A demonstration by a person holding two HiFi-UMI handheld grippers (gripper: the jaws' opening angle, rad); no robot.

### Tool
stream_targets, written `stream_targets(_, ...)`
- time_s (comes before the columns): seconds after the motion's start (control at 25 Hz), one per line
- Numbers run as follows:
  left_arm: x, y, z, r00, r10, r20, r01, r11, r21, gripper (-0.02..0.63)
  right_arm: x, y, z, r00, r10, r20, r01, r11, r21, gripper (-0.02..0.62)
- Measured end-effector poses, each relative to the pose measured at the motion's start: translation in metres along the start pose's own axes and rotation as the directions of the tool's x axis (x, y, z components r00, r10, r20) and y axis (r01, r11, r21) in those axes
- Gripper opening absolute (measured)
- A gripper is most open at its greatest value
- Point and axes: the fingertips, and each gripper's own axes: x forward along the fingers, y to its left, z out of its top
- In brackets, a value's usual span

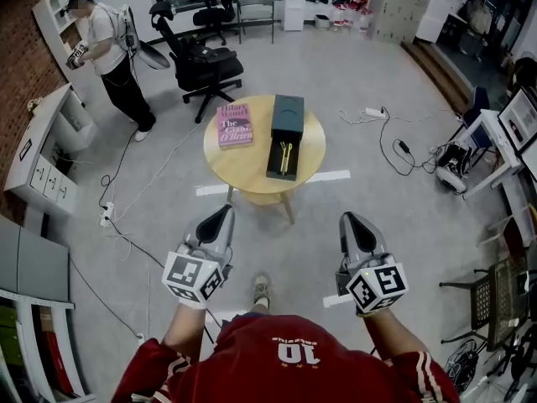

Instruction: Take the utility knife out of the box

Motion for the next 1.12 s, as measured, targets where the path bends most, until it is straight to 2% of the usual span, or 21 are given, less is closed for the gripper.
stream_targets(0.32, 0.058, 0.042, 0.019, 0.999, -0.036, 0.015, 0.036, 0.999, 0.000, 0.003, 0.067, -0.010, 0.013, 1.000, -0.004, -0.010, 0.004, 1.000, -0.006, 0.002)
stream_targets(0.76, 0.107, 0.107, 0.030, 0.996, -0.087, 0.034, 0.088, 0.996, -0.014, 0.003, 0.133, -0.014, 0.022, 0.999, -0.048, -0.007, 0.048, 0.999, -0.020, 0.002)
stream_targets(0.96, 0.121, 0.119, 0.030, 0.993, -0.108, 0.038, 0.109, 0.994, -0.025, 0.003, 0.146, -0.013, 0.024, 0.998, -0.060, -0.004, 0.060, 0.998, -0.034, 0.002)
stream_targets(1.12, 0.130, 0.120, 0.030, 0.990, -0.132, 0.043, 0.135, 0.988, -0.070, 0.003, 0.153, -0.019, 0.024, 0.997, -0.078, -0.010, 0.077, 0.997, -0.029, 0.002)
